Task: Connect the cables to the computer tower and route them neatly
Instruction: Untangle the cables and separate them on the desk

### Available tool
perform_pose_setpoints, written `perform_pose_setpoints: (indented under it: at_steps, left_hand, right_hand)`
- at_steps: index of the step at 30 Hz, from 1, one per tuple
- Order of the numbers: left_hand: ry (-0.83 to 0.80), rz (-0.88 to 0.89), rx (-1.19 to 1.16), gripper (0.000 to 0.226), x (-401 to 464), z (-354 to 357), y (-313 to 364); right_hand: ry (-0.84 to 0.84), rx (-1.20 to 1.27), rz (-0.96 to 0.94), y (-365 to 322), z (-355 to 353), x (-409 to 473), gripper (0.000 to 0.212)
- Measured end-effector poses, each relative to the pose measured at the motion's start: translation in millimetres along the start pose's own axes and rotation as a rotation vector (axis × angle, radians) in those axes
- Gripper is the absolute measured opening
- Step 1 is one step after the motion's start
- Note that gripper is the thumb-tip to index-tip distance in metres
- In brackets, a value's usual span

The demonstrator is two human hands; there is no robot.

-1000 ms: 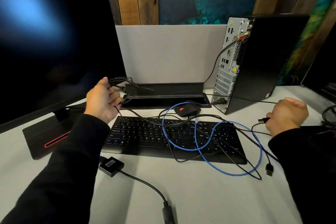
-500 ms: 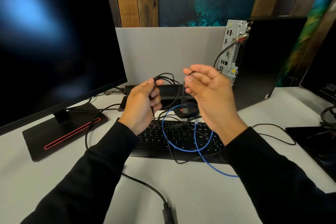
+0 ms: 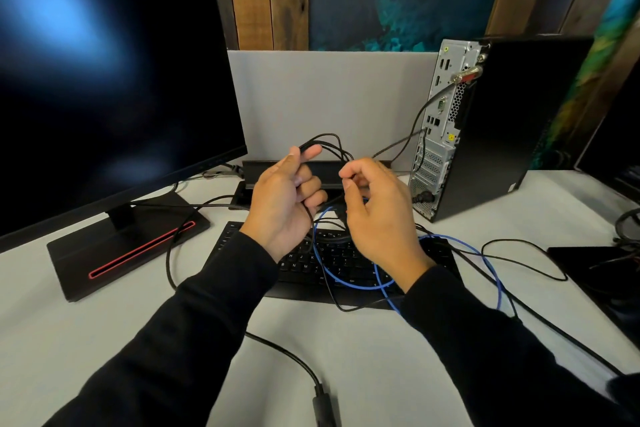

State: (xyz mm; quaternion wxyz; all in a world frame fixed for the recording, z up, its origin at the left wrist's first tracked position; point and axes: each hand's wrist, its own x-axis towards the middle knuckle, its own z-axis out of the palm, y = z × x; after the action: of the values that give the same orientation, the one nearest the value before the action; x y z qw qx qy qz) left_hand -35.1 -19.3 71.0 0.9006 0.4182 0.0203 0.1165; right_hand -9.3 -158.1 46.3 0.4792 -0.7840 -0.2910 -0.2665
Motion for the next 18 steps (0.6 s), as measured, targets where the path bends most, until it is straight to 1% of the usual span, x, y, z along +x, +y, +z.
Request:
perform_pose_setpoints:
  at_steps: [6, 9, 12, 14, 16, 18]
  left_hand:
    - [0.011, -0.066, -0.183, 0.036, -1, 5, -5]
    - [0.021, -0.056, -0.252, 0.037, -1, 5, -7]
    - [0.051, -0.048, -0.3, 0.036, -1, 5, -10]
    - [0.07, -0.051, -0.322, 0.036, -1, 4, -12]
    - [0.071, -0.06, -0.341, 0.036, -1, 5, -13]
    - [0.065, -0.077, -0.352, 0.035, -2, 8, -15]
  right_hand:
    - [-0.02, 0.053, -0.013, -5, 11, -12, 0.023]
    - [-0.025, 0.165, 0.013, -5, 10, -13, 0.025]
    - [-0.086, 0.284, 0.036, -3, 8, -18, 0.05]
    - [-0.101, 0.278, 0.031, 1, 9, -19, 0.062]
    - [-0.064, 0.228, 0.026, 4, 11, -19, 0.066]
    - [0.01, 0.164, 0.015, 7, 12, -19, 0.067]
